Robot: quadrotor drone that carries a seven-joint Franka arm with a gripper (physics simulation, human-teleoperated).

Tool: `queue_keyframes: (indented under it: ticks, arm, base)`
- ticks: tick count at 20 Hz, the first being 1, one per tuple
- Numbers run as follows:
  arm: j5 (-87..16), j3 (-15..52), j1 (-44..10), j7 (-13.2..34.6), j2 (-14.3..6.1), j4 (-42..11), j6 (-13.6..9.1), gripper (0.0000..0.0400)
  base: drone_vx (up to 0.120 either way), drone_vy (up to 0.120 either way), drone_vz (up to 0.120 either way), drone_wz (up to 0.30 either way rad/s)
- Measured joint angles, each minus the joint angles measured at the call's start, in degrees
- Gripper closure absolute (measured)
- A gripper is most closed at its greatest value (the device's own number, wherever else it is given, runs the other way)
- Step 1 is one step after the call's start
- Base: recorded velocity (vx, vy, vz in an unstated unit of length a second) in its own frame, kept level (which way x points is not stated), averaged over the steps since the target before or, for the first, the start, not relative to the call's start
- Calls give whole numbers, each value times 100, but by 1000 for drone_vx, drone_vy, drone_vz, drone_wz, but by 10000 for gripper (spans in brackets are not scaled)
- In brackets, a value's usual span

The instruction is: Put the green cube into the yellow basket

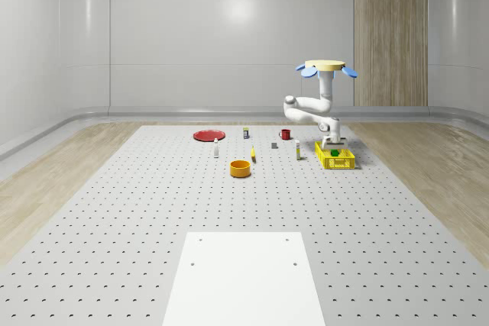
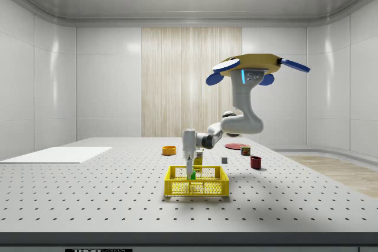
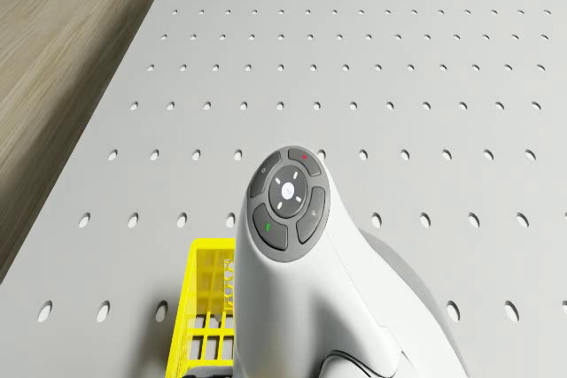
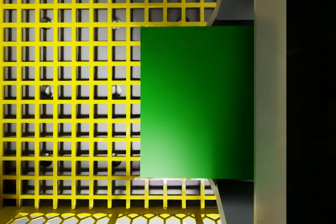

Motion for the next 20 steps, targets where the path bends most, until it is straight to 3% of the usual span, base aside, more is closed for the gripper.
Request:
queue_keyframes:
  ticks: [3, 6, 11, 20]
  arm:
    - [-100, -97, -21, 0, 28, 35, 16, 70]
    - [-45, -25, 8, -12, 46, 5, -38, 33]
    - [244, 301, 100, -35, 61, -110, -200, 10]
    - [617, 712, 186, -51, 74, -221, -375, 1]
  base:
    - [0, 0, 0, 0]
    - [0, 0, 0, 0]
    - [0, 0, 0, 0]
    - [0, 0, 0, 0]
